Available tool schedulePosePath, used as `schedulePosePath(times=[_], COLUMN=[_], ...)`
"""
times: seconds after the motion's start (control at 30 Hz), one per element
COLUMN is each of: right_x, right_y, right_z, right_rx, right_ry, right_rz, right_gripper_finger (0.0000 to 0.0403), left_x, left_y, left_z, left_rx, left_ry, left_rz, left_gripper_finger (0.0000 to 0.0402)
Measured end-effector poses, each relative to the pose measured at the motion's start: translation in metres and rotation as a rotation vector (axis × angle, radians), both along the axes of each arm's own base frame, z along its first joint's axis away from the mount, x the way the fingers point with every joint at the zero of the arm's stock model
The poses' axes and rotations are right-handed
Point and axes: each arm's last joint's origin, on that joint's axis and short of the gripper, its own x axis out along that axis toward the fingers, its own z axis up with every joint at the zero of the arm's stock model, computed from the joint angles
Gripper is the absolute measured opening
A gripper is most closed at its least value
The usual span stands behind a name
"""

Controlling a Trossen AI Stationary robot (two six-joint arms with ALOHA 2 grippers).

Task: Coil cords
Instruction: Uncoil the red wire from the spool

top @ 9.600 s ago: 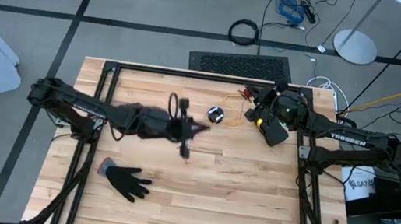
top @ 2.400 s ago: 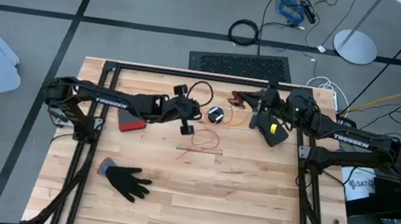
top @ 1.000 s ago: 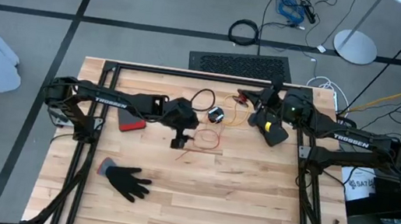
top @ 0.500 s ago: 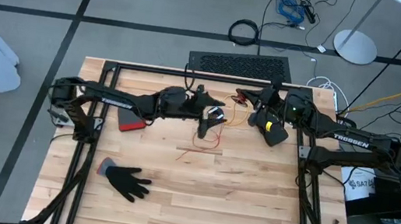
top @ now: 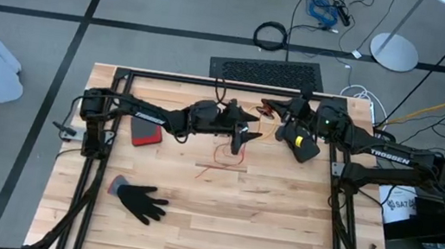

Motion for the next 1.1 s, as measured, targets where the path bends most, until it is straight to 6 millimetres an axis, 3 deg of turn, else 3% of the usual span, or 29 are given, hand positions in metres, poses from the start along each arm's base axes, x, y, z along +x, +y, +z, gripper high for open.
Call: schedulePosePath(times=[0.3, 0.7, 0.93, 1.1], right_x=[0.0, 0.011, 0.014, 0.014], right_y=[0.0, -0.004, -0.004, -0.006], right_z=[0.001, -0.01, -0.01, -0.011], right_rx=[-0.013, 0.019, 0.014, 0.017], right_ry=[-0.004, 0.025, 0.016, 0.021], right_rz=[0.001, -0.002, 0.005, -0.007], right_gripper_finger=[0.0, 0.0, 0.0, 0.0], left_x=[0.0, 0.002, 0.001, 0.006], left_y=[0.001, 0.002, 0.003, -0.006], left_z=[-0.003, 0.002, -0.002, 0.007], left_rx=[-0.006, 0.006, 0.058, 0.137], left_ry=[0.034, 0.021, 0.075, 0.038], left_rz=[0.019, 0.056, 0.065, 0.024], left_gripper_finger=[0.0178, 0.0129, 0.0014, 0.0005])
